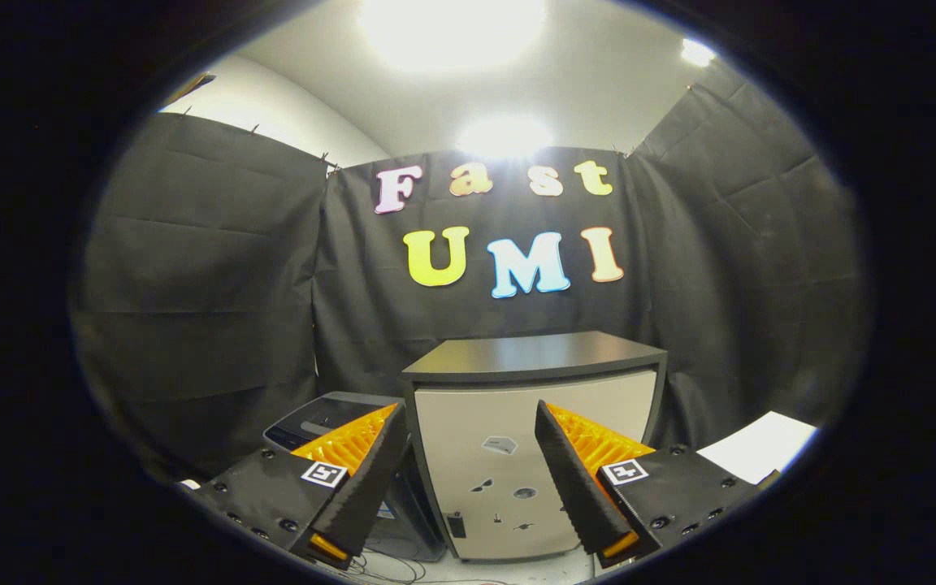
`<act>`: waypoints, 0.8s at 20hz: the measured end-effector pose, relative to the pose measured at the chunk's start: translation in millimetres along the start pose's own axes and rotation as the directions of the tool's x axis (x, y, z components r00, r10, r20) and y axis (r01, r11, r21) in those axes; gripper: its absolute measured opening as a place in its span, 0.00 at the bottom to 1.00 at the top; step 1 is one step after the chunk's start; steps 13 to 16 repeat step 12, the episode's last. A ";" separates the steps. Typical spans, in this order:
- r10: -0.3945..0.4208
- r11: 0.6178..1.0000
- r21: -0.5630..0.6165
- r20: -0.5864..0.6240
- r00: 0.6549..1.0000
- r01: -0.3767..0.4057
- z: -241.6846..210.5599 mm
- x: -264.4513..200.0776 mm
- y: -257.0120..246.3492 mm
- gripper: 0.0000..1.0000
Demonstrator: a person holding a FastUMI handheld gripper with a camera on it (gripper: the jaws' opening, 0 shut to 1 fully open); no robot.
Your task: Put the clothes into the washing machine and then close the washing machine lid.
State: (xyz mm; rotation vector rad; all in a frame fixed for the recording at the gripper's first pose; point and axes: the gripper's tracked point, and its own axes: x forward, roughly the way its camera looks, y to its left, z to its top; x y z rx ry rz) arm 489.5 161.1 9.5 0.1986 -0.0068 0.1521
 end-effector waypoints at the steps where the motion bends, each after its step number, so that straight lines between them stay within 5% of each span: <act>1: -0.004 1.000 0.006 0.005 1.000 0.004 -0.5 0.0 -2.2 0.98; 16: 0.005 0.997 -0.080 0.045 0.999 -0.002 5.9 -19.4 -5.5 0.98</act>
